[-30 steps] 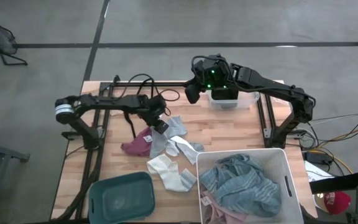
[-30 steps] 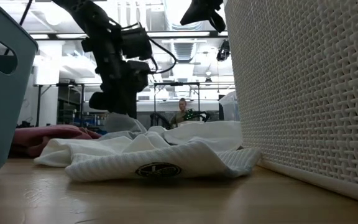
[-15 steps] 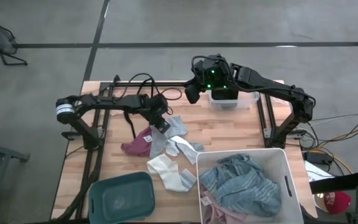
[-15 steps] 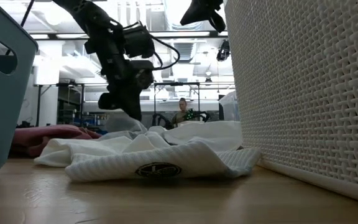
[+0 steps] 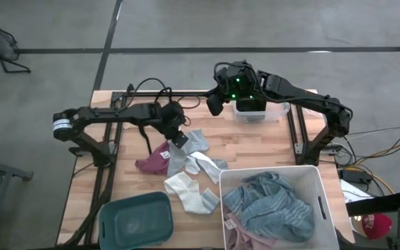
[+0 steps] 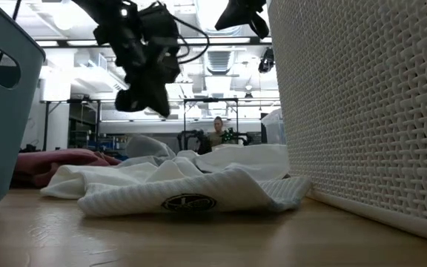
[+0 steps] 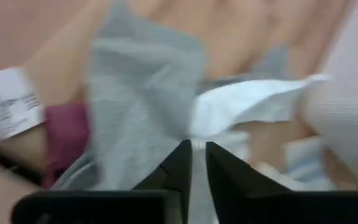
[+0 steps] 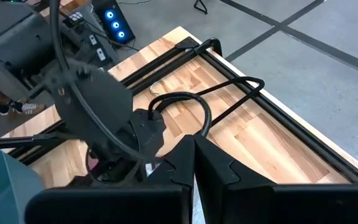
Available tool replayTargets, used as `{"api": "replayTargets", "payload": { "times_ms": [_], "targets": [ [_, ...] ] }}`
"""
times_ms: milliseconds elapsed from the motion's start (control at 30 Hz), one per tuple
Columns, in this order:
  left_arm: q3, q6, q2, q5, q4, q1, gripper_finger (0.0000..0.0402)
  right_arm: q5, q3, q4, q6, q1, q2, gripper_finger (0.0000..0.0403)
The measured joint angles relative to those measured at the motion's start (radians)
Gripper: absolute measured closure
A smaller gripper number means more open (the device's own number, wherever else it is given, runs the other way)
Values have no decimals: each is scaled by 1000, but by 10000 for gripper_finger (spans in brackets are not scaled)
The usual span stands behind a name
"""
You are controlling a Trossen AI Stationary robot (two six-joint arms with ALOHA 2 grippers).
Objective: Pick & Place Cloths
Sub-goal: Put the grey boxer into the transparent bin
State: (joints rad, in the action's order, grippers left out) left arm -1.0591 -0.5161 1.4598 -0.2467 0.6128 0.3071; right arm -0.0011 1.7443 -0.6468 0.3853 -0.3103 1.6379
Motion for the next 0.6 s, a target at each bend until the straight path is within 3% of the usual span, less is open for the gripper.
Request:
{"api": "replayTargets", "payload": {
  "times_ms": [100, 267, 400, 600],
  "targets": [
    [0, -28, 28, 79, 28, -1, 313, 1, 0, 0, -1, -2, 0, 394],
    [1, -39, 79, 17, 34, -12, 248, 3, -3, 3, -4, -2, 0, 394],
    [1, 1, 115, 42, 35, -23, 200, 3, -12, 3, -3, -2, 0, 394],
    [1, 67, 178, 133, 32, -23, 167, 3, -30, 3, 4, -2, 0, 394]
  ]
}}
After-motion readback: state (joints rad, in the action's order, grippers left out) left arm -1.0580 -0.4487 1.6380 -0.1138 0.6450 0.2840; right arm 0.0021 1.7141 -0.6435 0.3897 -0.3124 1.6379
